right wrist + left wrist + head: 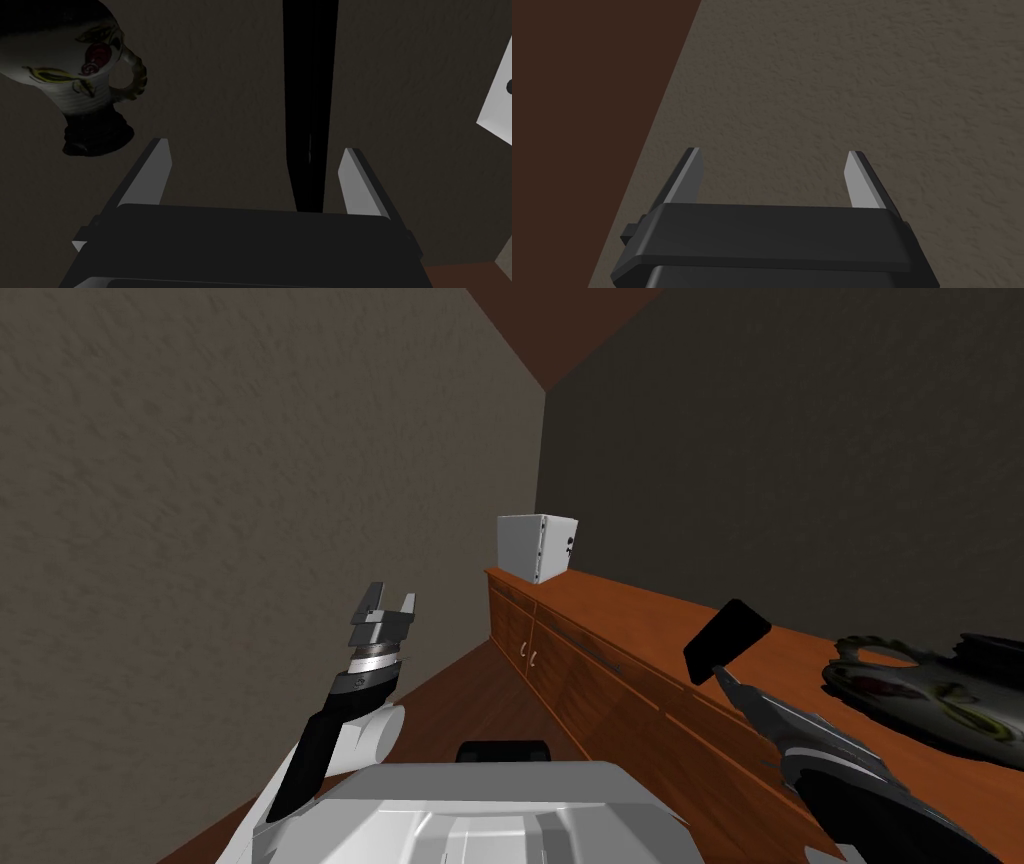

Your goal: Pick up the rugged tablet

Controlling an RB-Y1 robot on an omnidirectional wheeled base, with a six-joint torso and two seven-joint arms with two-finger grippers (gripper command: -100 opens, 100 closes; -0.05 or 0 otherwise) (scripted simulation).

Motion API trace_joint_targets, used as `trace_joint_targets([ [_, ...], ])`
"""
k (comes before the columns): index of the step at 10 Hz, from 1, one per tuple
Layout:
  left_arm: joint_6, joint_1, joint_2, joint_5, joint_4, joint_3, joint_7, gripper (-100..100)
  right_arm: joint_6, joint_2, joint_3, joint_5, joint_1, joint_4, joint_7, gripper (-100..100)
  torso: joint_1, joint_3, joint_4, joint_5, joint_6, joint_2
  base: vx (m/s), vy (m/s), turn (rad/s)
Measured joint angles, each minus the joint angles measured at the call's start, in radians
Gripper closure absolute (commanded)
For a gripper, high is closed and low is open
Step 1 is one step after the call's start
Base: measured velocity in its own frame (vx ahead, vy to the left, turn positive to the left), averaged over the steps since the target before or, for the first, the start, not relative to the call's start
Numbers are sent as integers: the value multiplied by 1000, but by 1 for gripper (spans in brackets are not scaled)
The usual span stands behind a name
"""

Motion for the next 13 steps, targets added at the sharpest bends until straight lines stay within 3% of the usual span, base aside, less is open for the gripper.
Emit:
trace_joint_targets([
  [4, 0, 0, 0, 0, 0, 0, 0, 0, 75, -44, -31, 20, 3, -34, 28, -100, -1, -1, 0, 0, 0, -1, 74, 37, -35],
  [5, 0, 0, 0, 0, 0, 0, 0, 0, 87, -54, -45, 18, 19, -63, 30, -100, -2, 0, 0, 0, 0, 0, 35, 4, -28],
  [6, 0, 0, 0, 0, 0, 0, 0, 0, 100, -64, -45, 26, 10, -76, 36, -100, -3, 0, 0, -1, 0, 1, 13, 1, 1],
  [7, 0, 0, 0, 0, 0, 0, 0, 0, 102, -66, -44, 28, 8, -77, 37, 0, -3, 1, 0, -1, 0, 2, 0, 0, 0],
  [8, 0, 0, 0, 0, 0, 0, 0, 0, 102, -65, -44, 28, 8, -77, 37, -100, -3, 2, 1, -1, 0, 3, 12, 77, -103],
  [13, 0, 0, 0, 0, 0, 0, 0, 0, -1, -182, -51, 49, -45, 77, -60, -100, 2, 1, 0, 0, 0, 2, 21, 79, -44],
])
